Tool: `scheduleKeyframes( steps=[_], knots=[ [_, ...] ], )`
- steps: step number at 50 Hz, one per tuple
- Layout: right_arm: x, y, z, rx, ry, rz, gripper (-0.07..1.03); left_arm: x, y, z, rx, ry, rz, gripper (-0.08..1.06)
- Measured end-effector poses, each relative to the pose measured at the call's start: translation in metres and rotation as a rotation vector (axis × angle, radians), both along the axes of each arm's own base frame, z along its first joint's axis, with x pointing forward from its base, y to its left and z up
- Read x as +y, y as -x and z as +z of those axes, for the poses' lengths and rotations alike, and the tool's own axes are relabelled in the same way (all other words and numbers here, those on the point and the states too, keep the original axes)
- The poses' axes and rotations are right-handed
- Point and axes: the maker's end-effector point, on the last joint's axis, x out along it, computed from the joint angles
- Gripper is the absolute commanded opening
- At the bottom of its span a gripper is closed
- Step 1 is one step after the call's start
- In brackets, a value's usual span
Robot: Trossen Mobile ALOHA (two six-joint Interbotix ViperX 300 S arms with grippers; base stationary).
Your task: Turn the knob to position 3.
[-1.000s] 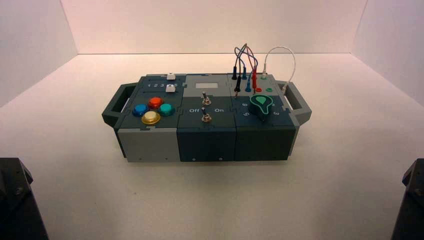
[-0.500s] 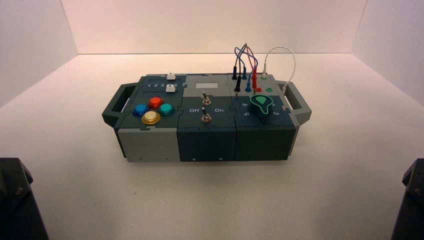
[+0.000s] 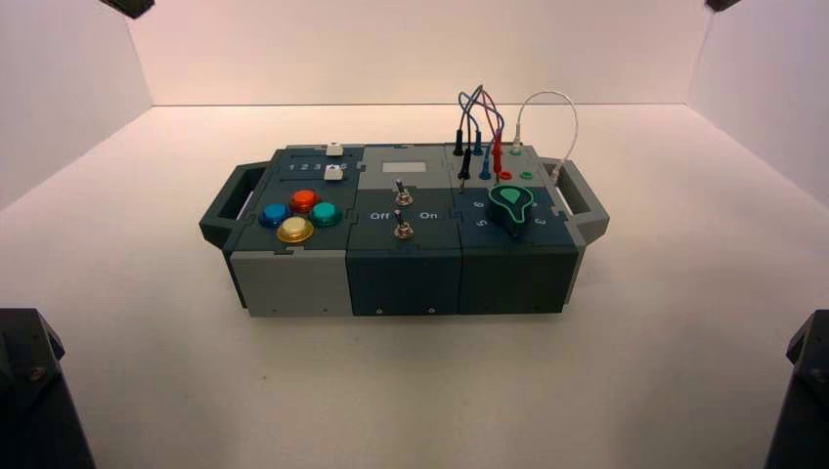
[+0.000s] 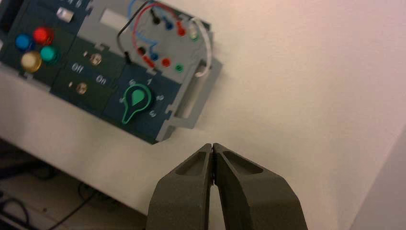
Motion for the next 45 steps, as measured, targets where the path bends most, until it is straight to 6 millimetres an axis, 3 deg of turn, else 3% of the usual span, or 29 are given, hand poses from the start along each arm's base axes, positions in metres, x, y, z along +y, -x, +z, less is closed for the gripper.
scheduleKeyframes(
  steps=[15,45],
  knots=[
    [0.015,0.000,-0.016,0.069,0.020,0.069,-0.02,-0.009,0.009,-0.006,0.034,-0.016,-0.067,-0.03],
    [0.018,-0.008,-0.010,0.035,0.016,0.088,-0.02,-0.022,0.000,-0.010,-0.041,0.030,-0.064,-0.03]
  ],
)
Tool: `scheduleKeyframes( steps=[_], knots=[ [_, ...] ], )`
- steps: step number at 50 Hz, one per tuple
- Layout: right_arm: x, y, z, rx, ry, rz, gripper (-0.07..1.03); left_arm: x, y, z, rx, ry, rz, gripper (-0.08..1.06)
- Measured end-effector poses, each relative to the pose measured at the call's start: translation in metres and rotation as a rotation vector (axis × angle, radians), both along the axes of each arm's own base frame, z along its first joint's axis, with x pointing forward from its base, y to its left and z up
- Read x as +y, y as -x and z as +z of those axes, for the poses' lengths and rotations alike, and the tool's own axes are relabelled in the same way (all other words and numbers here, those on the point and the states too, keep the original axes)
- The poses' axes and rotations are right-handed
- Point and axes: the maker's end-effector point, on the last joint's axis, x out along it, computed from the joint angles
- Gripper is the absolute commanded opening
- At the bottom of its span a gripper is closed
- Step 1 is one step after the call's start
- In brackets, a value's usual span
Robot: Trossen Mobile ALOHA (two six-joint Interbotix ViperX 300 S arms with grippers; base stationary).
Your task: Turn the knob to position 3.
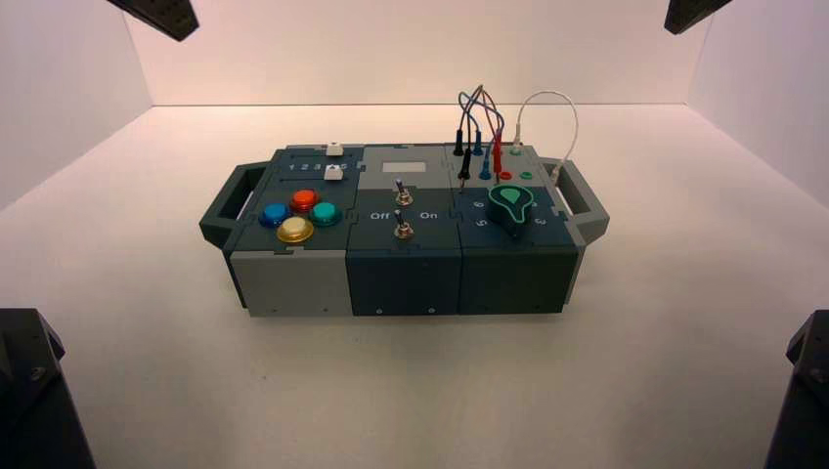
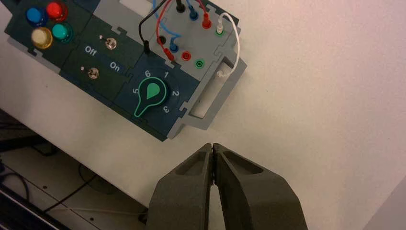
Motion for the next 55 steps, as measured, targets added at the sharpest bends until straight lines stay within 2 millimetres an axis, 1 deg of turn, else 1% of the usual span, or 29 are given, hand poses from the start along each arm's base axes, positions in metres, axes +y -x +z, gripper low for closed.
scheduleKeyframes(
  steps=[9,25,41,49,55],
  knots=[
    [0.001,-0.005,0.002,-0.024,-0.009,-0.005,-0.02,-0.004,-0.008,0.000,-0.040,0.030,0.027,-0.03],
    [0.003,-0.009,0.006,-0.050,-0.017,-0.007,-0.02,-0.006,-0.019,-0.001,-0.091,0.043,0.055,-0.03],
    [0.003,-0.011,0.006,-0.055,-0.017,-0.007,-0.02,-0.008,-0.025,0.001,-0.131,0.068,0.073,-0.03],
    [0.006,-0.008,0.001,-0.024,-0.006,0.014,-0.02,-0.009,-0.029,0.003,-0.155,0.079,0.083,-0.03],
    [0.017,0.000,-0.008,0.035,0.008,0.070,-0.02,-0.010,-0.033,0.005,-0.176,0.091,0.092,-0.03]
  ],
)
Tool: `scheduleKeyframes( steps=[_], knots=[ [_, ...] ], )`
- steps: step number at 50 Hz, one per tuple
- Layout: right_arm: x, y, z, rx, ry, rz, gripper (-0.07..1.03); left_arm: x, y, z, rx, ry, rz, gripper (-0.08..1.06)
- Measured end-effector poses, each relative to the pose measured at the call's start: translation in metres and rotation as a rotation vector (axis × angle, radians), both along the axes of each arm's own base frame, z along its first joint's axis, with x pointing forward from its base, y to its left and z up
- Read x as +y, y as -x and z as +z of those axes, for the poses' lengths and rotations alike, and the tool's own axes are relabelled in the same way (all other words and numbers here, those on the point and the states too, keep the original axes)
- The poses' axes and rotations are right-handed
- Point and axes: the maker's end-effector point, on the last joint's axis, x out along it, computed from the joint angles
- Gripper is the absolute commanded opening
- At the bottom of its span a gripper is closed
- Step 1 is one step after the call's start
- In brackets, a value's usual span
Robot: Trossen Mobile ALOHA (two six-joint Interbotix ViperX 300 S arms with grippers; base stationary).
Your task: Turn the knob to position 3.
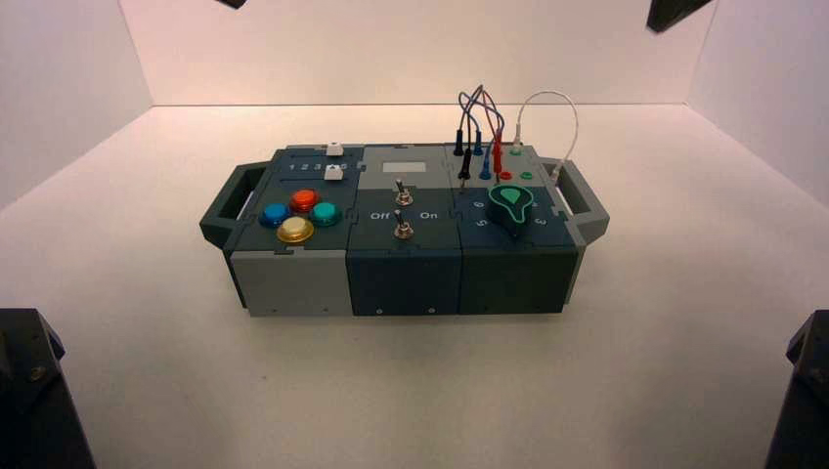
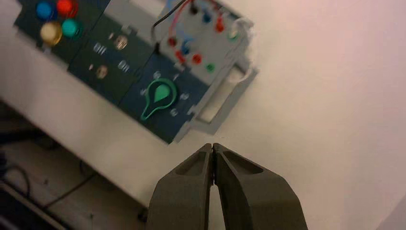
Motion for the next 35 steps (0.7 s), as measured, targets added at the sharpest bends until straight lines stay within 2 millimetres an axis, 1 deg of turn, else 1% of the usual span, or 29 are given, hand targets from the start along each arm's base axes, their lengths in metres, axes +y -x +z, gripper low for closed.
scheduleKeyframes(
  steps=[6,17,26,35],
  knots=[
    [0.011,0.004,-0.008,0.037,0.011,0.046,-0.02,0.000,-0.001,0.001,-0.008,0.004,0.002,-0.03],
    [0.028,0.009,-0.021,0.088,0.035,0.127,-0.02,-0.001,-0.001,-0.002,-0.012,0.002,0.000,-0.03],
    [0.034,0.011,-0.030,0.123,0.054,0.156,-0.02,-0.001,-0.001,-0.002,-0.013,0.001,0.000,-0.03],
    [0.038,0.013,-0.034,0.138,0.061,0.176,-0.02,-0.001,-0.001,-0.002,-0.013,0.001,0.000,-0.03]
  ],
)
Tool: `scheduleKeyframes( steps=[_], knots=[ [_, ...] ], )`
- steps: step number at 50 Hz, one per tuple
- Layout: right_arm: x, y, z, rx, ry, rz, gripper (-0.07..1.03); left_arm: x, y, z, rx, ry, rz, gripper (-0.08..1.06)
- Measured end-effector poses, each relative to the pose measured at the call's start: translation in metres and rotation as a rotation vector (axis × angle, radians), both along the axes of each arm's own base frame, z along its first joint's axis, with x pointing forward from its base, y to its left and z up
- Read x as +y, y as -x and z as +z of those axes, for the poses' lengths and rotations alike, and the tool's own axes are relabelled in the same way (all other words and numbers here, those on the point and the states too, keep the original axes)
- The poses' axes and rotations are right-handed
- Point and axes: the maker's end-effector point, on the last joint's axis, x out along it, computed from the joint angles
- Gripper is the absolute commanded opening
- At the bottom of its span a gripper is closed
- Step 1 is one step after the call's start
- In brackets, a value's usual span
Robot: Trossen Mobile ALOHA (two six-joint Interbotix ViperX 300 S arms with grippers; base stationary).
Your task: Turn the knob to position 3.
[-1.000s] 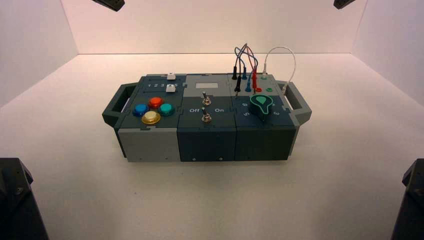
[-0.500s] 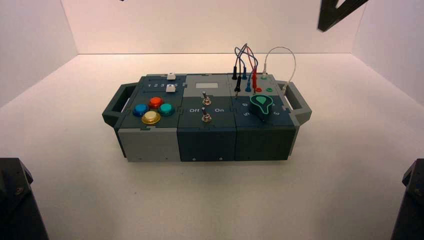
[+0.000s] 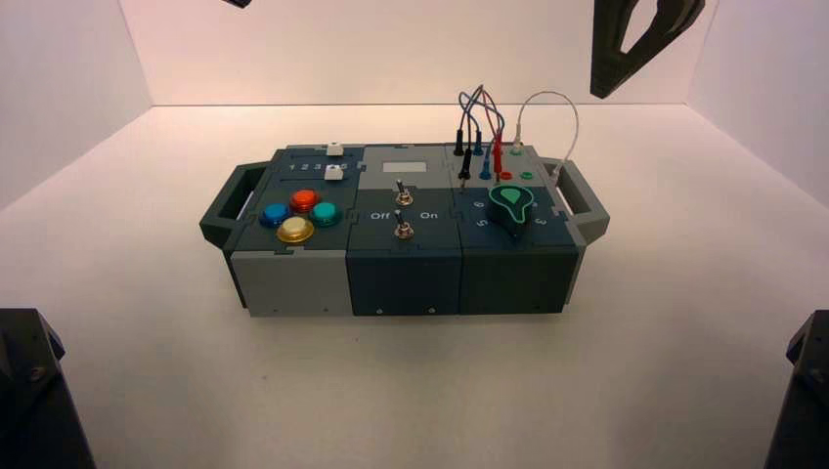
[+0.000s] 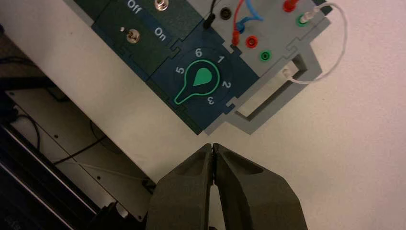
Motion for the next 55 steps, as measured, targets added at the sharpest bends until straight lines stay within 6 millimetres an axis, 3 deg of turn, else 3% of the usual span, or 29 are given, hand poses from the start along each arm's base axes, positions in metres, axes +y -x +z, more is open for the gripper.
scheduleKeyframes(
  steps=[17,55],
  knots=[
    [0.018,0.007,-0.005,0.018,-0.024,0.044,-0.02,0.000,0.000,-0.001,0.001,-0.001,0.001,-0.03],
    [0.038,0.013,-0.028,0.113,-0.069,0.016,-0.02,-0.002,0.001,-0.001,0.000,-0.001,-0.010,-0.03]
  ],
)
